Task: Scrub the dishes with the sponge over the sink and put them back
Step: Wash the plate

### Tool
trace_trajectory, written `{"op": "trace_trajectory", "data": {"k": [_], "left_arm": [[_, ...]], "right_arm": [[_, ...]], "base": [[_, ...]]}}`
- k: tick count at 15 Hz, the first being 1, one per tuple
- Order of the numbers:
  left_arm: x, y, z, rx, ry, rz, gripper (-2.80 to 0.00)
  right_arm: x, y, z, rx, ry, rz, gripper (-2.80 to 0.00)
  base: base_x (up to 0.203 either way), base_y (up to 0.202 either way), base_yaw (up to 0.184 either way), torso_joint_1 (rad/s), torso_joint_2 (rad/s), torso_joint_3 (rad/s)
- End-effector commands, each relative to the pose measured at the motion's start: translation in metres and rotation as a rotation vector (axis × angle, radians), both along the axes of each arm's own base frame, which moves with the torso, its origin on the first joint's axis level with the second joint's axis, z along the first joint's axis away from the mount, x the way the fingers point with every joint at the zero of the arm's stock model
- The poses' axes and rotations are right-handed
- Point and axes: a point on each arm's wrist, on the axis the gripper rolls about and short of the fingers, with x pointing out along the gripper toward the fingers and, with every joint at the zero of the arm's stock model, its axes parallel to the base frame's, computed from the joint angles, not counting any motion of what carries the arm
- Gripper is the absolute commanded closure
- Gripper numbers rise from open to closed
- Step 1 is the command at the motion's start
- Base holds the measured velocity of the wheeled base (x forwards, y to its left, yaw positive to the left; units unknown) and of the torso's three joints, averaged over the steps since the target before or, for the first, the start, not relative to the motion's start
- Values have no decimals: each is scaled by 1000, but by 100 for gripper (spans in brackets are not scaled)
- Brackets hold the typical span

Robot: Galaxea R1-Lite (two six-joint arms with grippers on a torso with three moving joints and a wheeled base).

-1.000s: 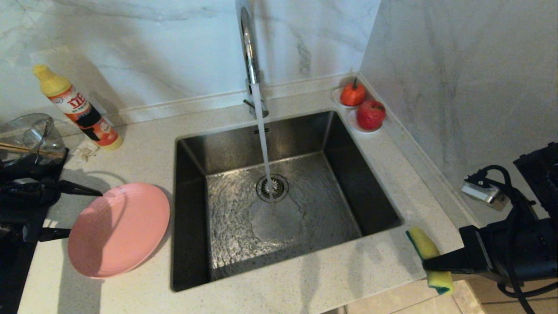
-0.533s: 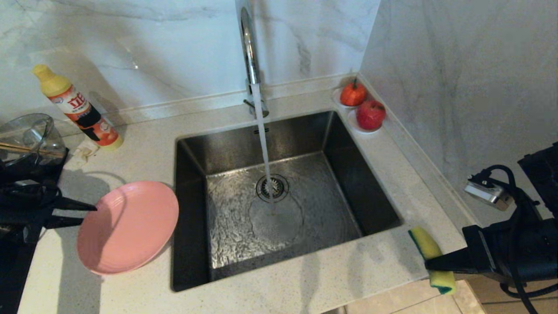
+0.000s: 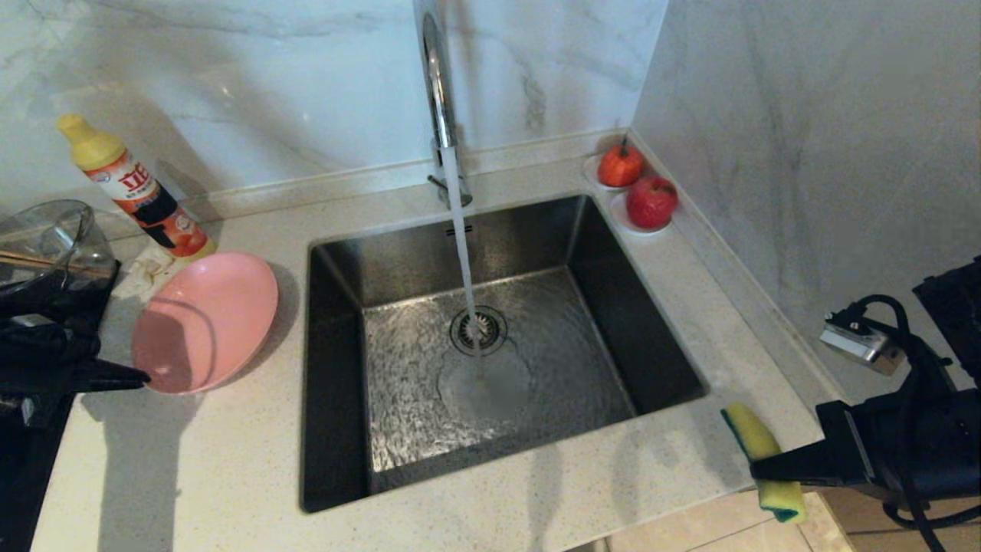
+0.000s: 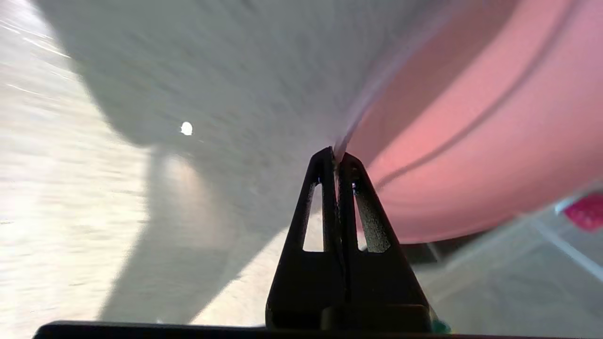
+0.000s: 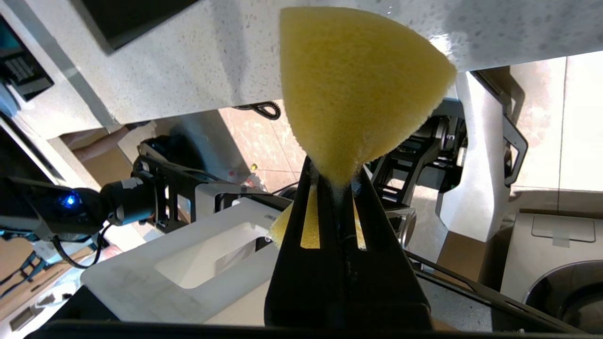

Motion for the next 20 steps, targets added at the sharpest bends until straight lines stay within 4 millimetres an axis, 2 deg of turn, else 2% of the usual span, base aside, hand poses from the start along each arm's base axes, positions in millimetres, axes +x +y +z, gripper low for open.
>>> {"op": "trace_trajectory", "data": {"k": [1,3,5,8,14,17,20], "left_arm": [[-5,10,10,20,-26,31,0],[-15,17,25,52,-42,64,0],[-21,17,35,109,17,50,0],[-34,9,33,230,164,-86,0],[-47,2,15,341,352,-178,0],[-42,5,16,412,314,-166,0],[-32,-7,20,476,269,-203,0]], "right_arm": [[-1,0,0,2,5,0,0],[-2,-1,1,5,-3,0,0],[-4,-1,2,7,-8,1,0],[-7,-2,5,12,-20,1,0],[-12,-4,8,20,-39,4,0],[-12,-3,8,21,-37,6,0],[-11,-3,8,20,-36,5,0]], "base": [[0,0,0,0,0,0],[0,0,0,0,0,0],[0,0,0,0,0,0],[0,0,0,0,0,0],[0,0,0,0,0,0],[0,0,0,0,0,0],[0,0,0,0,0,0]]}}
